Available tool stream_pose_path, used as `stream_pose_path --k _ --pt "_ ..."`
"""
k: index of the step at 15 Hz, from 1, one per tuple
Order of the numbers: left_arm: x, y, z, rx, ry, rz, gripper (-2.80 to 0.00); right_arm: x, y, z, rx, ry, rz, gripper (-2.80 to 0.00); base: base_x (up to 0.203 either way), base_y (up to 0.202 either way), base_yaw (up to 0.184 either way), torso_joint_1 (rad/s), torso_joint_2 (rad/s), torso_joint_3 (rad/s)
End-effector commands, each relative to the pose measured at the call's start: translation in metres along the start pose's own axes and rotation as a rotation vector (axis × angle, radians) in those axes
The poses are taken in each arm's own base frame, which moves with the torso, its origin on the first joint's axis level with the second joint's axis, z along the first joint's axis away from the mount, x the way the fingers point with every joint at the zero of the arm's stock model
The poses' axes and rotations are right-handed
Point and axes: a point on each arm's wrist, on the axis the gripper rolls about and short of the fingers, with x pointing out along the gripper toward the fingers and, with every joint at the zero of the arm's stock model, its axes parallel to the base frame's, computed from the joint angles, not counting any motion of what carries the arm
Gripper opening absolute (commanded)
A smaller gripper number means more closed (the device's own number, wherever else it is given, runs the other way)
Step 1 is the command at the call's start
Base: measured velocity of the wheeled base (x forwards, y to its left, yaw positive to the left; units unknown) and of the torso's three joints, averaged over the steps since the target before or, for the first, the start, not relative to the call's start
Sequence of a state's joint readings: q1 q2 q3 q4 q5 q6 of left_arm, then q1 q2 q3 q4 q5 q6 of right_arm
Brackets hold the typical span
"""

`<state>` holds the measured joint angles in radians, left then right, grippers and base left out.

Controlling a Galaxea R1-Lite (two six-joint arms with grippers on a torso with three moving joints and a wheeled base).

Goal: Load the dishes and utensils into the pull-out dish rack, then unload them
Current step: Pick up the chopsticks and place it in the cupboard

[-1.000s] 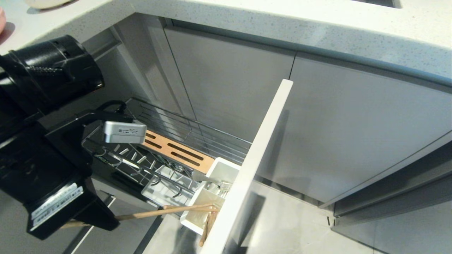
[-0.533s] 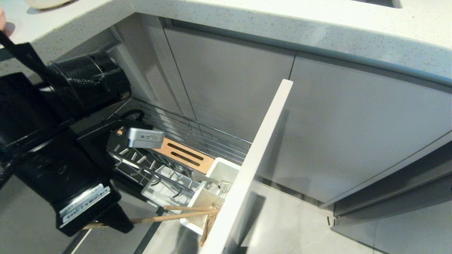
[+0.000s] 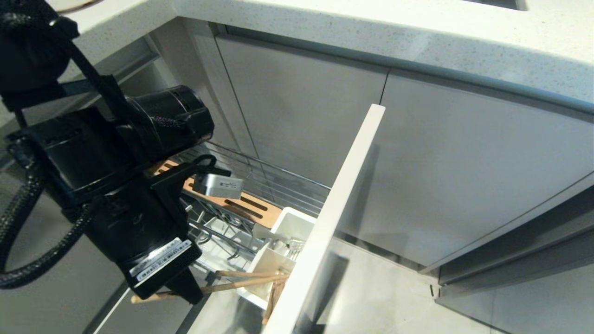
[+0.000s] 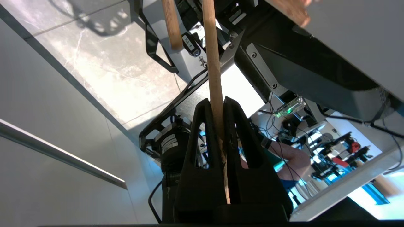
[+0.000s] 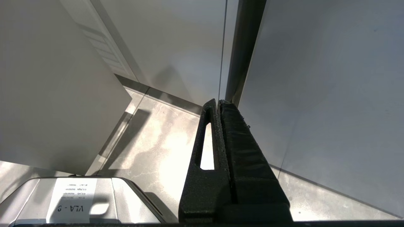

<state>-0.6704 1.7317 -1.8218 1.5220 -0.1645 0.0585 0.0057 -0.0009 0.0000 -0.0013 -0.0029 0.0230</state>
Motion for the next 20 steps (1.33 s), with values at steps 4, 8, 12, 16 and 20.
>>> stream_pose_path --k 4,8,12,16,20 --pt "0.011 0.002 0.021 -0.087 0.026 -0.004 -2.80 0.000 0.000 0.000 0.000 0.002 0.000 -2.80 0.000 0.000 0.000 0.000 0.00 0.000" --pt "0.021 -0.001 0.032 -0.123 0.050 -0.033 -2.80 0.000 0.000 0.000 0.000 0.002 0.000 -2.80 0.000 0.000 0.000 0.000 0.00 0.000" --pt "0.031 -0.001 0.041 -0.140 0.085 -0.048 -2.80 0.000 0.000 0.000 0.000 0.002 0.000 -2.80 0.000 0.000 0.000 0.000 0.00 0.000" --pt "0.038 -0.001 0.046 -0.151 0.106 -0.047 -2.80 0.000 0.000 0.000 0.000 0.002 0.000 -2.80 0.000 0.000 0.000 0.000 0.00 0.000" --pt "0.045 0.001 0.051 -0.167 0.125 -0.044 -2.80 0.000 0.000 0.000 0.000 0.002 0.000 -2.80 0.000 0.000 0.000 0.000 0.00 0.000"
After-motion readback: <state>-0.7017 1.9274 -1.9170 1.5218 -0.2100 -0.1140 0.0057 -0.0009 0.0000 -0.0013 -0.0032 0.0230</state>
